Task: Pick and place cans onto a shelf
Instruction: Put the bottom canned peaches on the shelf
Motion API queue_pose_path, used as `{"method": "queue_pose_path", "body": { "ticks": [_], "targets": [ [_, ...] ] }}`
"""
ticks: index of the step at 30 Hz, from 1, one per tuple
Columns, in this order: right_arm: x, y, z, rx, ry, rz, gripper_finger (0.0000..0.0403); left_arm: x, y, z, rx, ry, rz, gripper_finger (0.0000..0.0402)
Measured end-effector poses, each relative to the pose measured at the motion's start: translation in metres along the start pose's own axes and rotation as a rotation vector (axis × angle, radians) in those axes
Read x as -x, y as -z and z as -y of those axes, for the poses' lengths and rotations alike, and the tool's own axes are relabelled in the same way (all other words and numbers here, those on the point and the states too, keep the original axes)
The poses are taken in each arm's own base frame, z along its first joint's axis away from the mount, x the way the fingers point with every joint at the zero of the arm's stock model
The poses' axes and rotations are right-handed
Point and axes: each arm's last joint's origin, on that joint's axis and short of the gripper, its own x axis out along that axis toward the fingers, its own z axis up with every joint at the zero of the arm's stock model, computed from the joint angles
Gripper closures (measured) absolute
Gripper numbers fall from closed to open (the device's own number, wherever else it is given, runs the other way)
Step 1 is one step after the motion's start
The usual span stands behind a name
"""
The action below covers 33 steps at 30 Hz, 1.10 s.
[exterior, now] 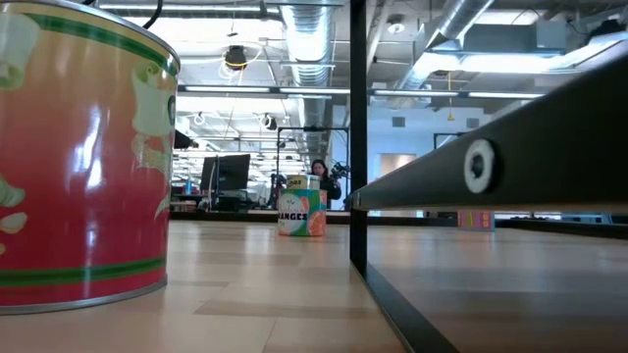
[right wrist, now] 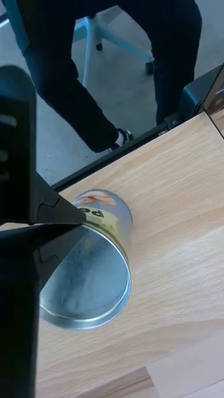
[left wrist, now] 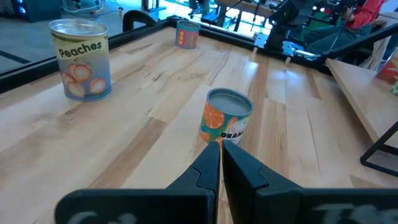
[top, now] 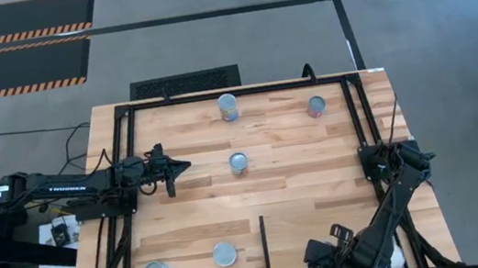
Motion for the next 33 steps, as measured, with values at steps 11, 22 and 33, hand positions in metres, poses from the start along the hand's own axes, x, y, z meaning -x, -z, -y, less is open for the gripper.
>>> {"method": "queue_pose_path", "body": {
  "ticks": [11, 22, 33],
  "targets": [
    [-0.0002, -0.0016, -0.0062, 0.005, -0.065, 0.008, 0.0352, 0.0, -0.0001, 0.0001, 0.007, 0.001, 0.001, 0.0395],
    [-0.0002, -0.0008, -0.0064, 0.006, -0.072, -0.019, 0.034, 0.0, -0.0001, 0.0001, 0.01, 0.001, 0.001, 0.0395],
    [-0.0014, -0.0067, -0.0045, -0.003, -0.077, -0.068, 0.0339, 0.0, -0.0002, 0.0001, 0.009, 0.002, 0.001, 0.0395]
  ]
}}
